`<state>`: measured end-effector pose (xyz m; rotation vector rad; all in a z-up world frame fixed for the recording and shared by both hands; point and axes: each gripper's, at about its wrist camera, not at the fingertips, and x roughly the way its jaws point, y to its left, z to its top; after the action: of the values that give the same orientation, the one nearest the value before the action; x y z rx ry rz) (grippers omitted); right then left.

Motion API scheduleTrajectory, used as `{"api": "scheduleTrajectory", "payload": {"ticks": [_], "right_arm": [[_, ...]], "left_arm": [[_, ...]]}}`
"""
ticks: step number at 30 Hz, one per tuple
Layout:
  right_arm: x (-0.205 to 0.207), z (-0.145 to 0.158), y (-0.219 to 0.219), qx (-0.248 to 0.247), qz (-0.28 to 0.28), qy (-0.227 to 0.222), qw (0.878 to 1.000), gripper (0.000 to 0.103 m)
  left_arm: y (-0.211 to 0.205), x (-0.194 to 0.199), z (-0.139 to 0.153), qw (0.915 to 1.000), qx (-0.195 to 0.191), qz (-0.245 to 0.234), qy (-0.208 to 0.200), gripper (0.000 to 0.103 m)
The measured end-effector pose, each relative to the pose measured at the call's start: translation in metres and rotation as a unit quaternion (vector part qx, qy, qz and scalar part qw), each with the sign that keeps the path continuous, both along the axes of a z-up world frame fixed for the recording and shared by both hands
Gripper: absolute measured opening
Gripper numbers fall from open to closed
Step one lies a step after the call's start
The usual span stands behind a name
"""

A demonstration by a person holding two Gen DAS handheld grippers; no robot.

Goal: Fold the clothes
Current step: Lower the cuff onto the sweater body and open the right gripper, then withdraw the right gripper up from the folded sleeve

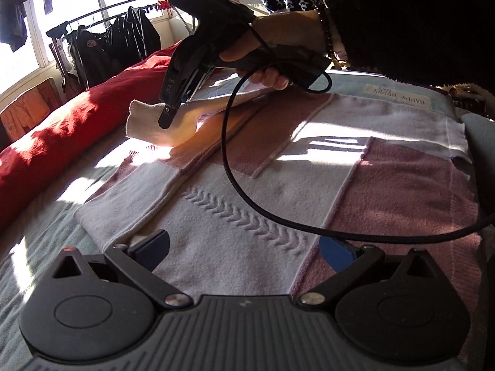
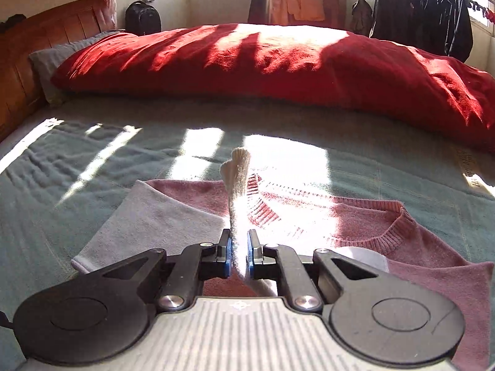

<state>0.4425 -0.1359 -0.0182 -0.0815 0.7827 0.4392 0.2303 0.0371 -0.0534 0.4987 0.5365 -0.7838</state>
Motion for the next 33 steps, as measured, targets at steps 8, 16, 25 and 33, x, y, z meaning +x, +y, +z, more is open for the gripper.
{"api": "scheduleTrajectory", "payload": {"ticks": [8,16,25,33], "right_arm": [[-0.013,-0.020,0.029,-0.053,0.071,0.036,0.995,0.024],[-0.027,0.025,-0.012,-0.072,0.045,0.001,0.996,0.042],[-0.050,0.041,-0.102,-0.133,-0.037,0.001,0.990,0.046],[-0.073,-0.003,-0.183,-0.042,-0.126,0.036,0.990,0.050]], "left_arm": [[-0.001,0.003,-0.003,0.9999,0.006,0.007,0.005,0.102],[0.001,0.005,-0.001,0.9999,-0.007,0.010,0.007,0.102],[-0.001,0.007,0.006,0.9996,-0.026,0.005,0.002,0.102],[-0.015,0.034,0.001,0.9968,-0.056,0.048,0.033,0.102]]}}
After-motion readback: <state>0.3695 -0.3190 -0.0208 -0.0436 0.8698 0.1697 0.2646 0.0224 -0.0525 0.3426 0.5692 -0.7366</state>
